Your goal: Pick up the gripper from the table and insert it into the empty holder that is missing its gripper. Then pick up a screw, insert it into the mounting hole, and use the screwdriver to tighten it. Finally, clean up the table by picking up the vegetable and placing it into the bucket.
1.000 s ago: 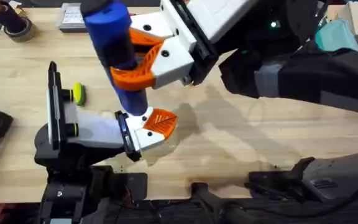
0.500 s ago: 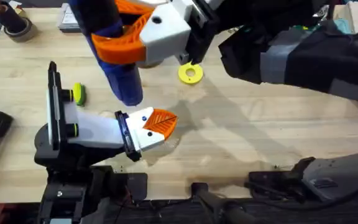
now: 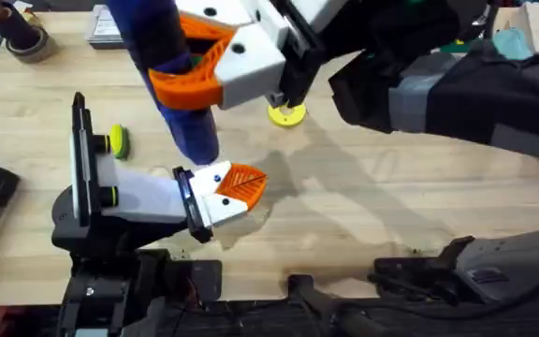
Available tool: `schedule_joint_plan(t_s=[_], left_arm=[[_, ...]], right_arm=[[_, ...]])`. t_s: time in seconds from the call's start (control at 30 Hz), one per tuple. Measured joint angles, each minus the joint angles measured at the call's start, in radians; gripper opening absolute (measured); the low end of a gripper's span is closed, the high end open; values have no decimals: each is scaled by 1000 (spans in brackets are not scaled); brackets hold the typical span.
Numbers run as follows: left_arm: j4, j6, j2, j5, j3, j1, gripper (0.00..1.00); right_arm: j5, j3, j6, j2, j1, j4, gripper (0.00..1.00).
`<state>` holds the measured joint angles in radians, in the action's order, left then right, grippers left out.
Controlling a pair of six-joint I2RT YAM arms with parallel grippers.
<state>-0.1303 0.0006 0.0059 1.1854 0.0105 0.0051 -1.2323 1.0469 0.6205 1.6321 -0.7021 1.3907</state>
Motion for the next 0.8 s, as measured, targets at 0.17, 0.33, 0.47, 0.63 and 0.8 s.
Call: schedule_joint_plan(t_s=[0.17,0.33,0.47,0.63,0.8], left_arm=[[0,0,0,0,0,0,3],[0,0,0,0,0,0,3],[0,0,0,0,0,0,3],[0,0,0,0,0,0,3],[0,0,0,0,0,0,3]], right_arm=[[0,-19,-4,0,0,0,25],[0,-33,-20,0,0,2,25],[0,-49,-27,0,0,2,25],[-5,-63,-48,0,-3,3,25],[-12,-66,-64,0,-11,3,25]])
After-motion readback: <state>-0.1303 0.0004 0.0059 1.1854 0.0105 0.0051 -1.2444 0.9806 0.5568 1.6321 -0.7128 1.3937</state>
